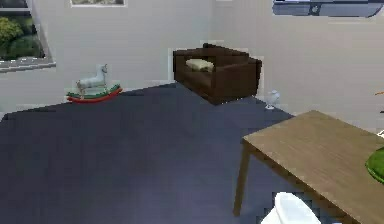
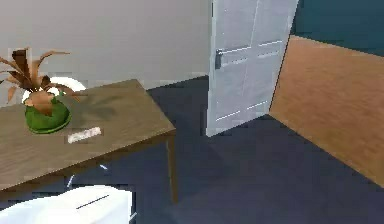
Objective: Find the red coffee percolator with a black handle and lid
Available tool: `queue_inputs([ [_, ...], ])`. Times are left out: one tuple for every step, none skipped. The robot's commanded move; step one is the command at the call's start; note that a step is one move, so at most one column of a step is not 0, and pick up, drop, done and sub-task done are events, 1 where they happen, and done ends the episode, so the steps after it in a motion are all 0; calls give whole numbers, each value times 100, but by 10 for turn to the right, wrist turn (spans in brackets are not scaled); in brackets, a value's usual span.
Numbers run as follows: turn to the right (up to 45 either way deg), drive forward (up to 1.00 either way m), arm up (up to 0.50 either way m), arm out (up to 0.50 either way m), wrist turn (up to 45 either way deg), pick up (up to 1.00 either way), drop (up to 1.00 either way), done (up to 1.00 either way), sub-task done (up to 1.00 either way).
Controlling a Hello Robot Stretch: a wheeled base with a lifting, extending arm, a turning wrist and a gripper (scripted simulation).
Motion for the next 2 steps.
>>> queue_inputs([
  [-450, 0, 0, 0, 0, 0, 0, 0, 0],
  [-450, 0, 0, 0, 0, 0, 0, 0, 0],
])
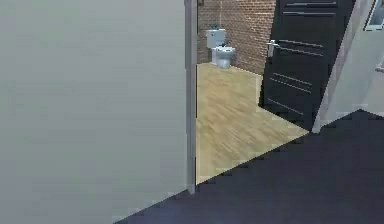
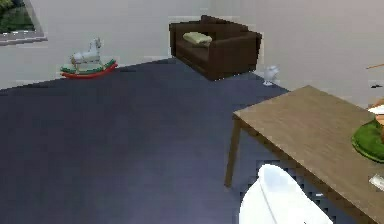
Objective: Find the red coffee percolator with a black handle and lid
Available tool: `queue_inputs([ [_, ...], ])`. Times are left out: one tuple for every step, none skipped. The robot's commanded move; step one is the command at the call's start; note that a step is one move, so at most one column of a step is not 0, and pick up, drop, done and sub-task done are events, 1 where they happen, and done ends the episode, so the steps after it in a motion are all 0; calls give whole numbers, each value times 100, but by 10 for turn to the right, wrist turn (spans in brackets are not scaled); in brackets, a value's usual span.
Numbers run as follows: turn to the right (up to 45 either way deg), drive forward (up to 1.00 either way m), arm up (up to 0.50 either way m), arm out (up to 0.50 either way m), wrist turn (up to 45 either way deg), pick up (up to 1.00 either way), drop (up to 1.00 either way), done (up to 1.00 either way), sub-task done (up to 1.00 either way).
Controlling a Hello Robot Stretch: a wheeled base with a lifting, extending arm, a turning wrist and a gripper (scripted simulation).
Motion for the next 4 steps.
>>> queue_inputs([
  [-270, 0, 0, 0, 0, 0, 0, 0, 0],
  [0, 15, 0, 0, 0, 0, 0, 0, 0],
  [-450, 0, 0, 0, 0, 0, 0, 0, 0],
  [-300, 0, 0, 0, 0, 0, 0, 0, 0],
])
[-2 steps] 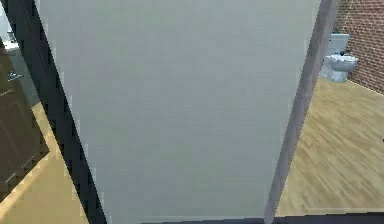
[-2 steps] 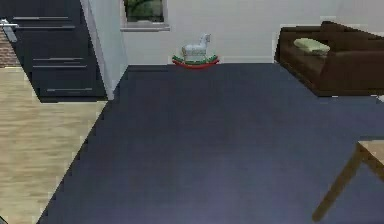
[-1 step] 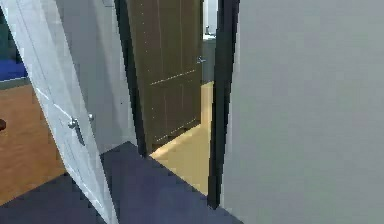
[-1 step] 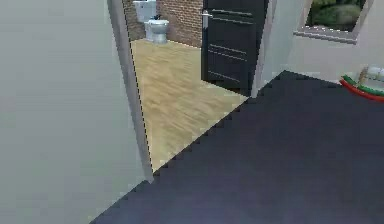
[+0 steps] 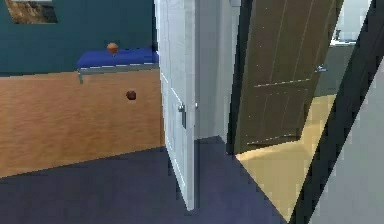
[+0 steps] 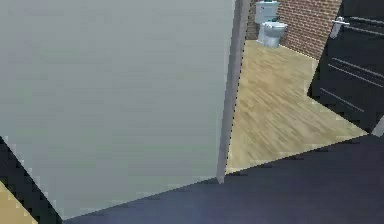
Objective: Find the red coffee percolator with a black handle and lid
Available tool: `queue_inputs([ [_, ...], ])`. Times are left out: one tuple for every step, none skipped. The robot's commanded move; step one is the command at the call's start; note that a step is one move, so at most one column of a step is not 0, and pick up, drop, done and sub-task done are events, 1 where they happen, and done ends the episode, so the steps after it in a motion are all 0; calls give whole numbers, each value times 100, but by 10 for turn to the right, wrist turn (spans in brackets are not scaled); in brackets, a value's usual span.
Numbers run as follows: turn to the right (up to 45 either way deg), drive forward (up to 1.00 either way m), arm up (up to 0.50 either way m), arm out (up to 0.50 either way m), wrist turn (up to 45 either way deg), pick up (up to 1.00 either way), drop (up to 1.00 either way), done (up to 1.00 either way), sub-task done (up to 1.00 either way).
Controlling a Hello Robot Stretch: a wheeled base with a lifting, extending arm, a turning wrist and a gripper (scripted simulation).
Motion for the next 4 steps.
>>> queue_inputs([
  [0, 45, 0, 0, 0, 0, 0, 0, 0],
  [420, 0, 0, 0, 0, 0, 0, 0, 0],
  [0, 65, 0, 0, 0, 0, 0, 0, 0],
  [90, 0, 0, 0, 0, 0, 0, 0, 0],
])
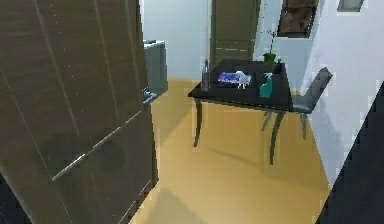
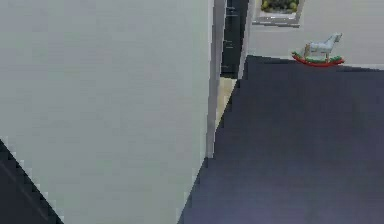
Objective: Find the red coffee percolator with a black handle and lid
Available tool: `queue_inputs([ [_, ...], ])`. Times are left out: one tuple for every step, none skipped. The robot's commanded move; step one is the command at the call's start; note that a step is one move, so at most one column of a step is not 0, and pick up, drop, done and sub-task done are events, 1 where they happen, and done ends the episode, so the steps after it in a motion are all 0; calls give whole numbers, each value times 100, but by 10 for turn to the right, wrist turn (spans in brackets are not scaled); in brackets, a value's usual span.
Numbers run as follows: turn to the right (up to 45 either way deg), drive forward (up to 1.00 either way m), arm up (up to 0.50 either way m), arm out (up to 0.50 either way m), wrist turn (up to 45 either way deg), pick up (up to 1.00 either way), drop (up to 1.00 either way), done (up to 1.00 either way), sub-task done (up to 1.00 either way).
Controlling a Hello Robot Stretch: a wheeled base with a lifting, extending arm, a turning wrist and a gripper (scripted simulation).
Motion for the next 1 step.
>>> queue_inputs([
  [0, 100, 0, 0, 0, 0, 0, 0, 0],
])
